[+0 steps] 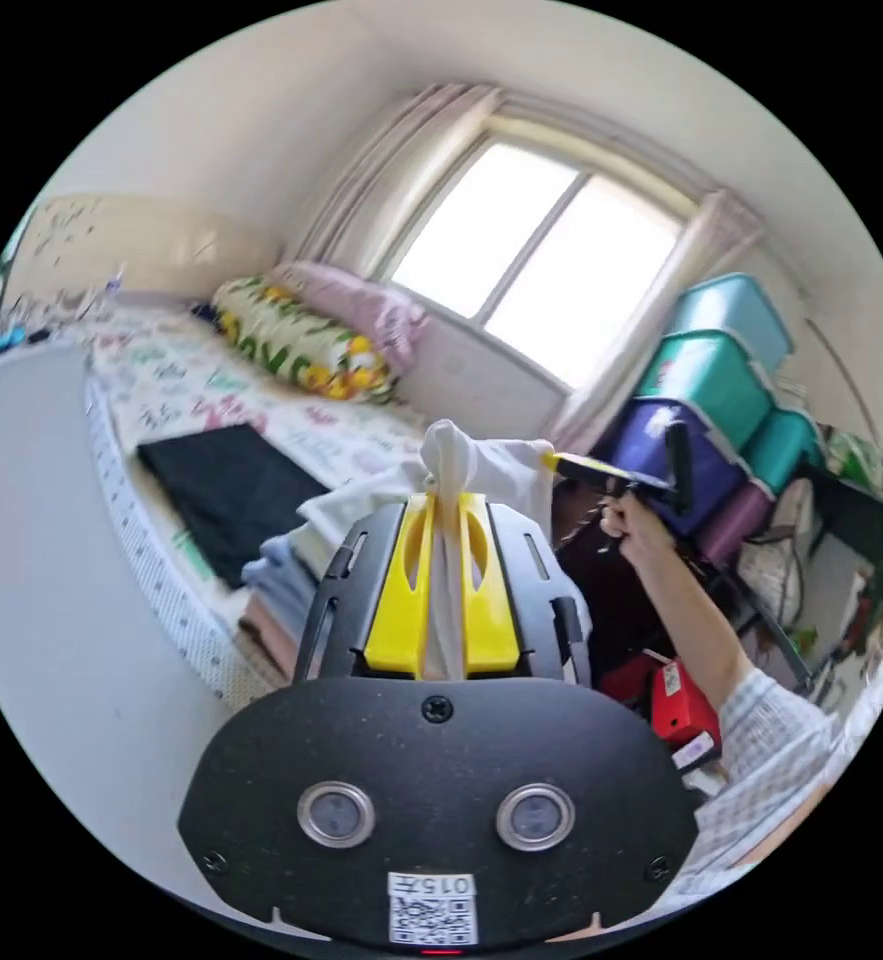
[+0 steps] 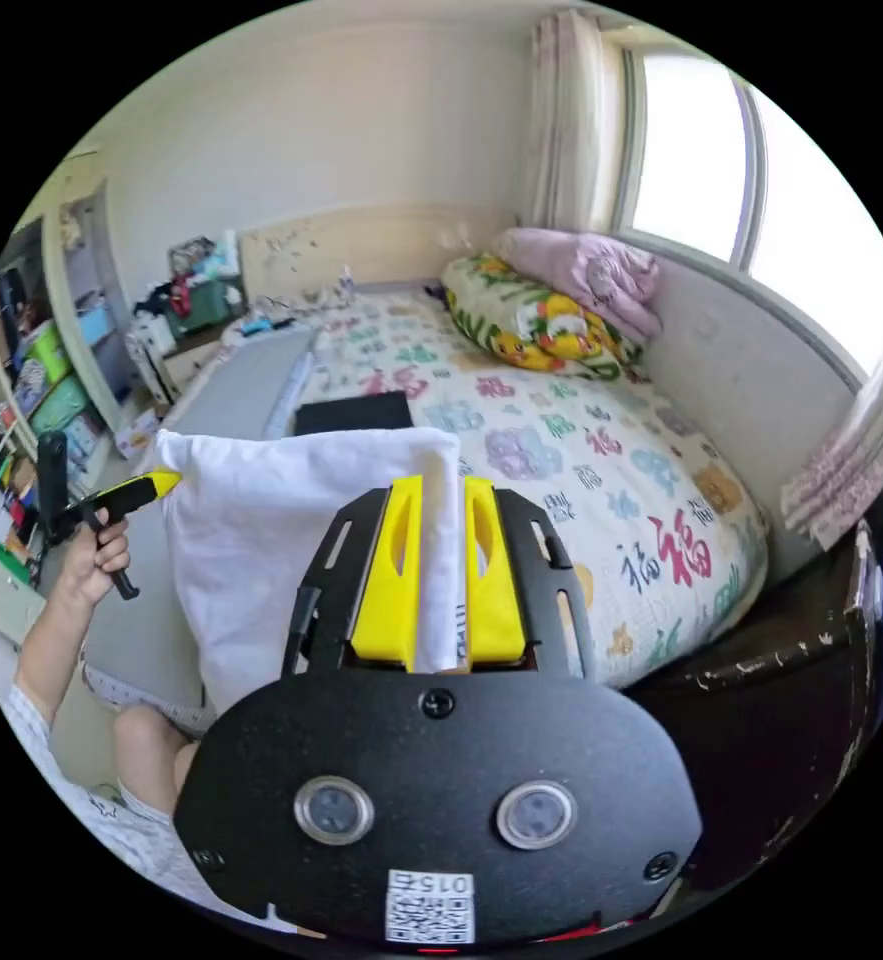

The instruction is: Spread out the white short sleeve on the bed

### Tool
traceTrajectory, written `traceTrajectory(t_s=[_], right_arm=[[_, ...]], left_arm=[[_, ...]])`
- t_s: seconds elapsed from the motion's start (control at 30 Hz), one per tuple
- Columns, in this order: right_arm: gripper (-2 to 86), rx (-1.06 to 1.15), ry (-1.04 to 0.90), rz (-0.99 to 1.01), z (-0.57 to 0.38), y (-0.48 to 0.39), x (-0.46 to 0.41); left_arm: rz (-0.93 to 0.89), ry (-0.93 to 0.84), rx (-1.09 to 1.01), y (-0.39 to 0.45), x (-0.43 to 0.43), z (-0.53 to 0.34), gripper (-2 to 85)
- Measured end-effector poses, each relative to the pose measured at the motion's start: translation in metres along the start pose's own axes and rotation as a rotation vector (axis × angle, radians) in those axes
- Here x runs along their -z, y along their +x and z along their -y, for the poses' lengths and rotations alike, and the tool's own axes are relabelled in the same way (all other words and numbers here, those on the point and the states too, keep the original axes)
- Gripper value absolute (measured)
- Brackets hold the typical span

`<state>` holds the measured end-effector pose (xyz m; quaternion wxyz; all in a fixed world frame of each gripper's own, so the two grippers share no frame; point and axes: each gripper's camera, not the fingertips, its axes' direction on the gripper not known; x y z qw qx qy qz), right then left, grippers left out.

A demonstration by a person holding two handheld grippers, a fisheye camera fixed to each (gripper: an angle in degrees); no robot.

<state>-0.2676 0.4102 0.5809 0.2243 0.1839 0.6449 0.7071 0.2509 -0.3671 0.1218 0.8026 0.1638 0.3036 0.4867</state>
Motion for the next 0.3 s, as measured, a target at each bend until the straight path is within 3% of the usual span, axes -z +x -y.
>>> traceTrajectory(t_s=[0.13, 0.23, 0.3], right_arm=[[3.3, -0.041, 0.197, -0.270, 0.002, -0.022, 0.026], [0.5, -0.052, 0.430, -0.177, 0.008, -0.059, 0.056], [0.0, 0.007, 0.450, -0.129, 0.024, -0.099, 0.046]], left_arm=[[-0.041, 0.110, 0.127, -0.073, -0.003, 0.003, 3.8], [0.008, 0.258, 0.203, -0.122, 0.020, 0.007, 3.6], [0.098, 0.199, 0.263, -0.147, 0.012, 0.012, 4.3]])
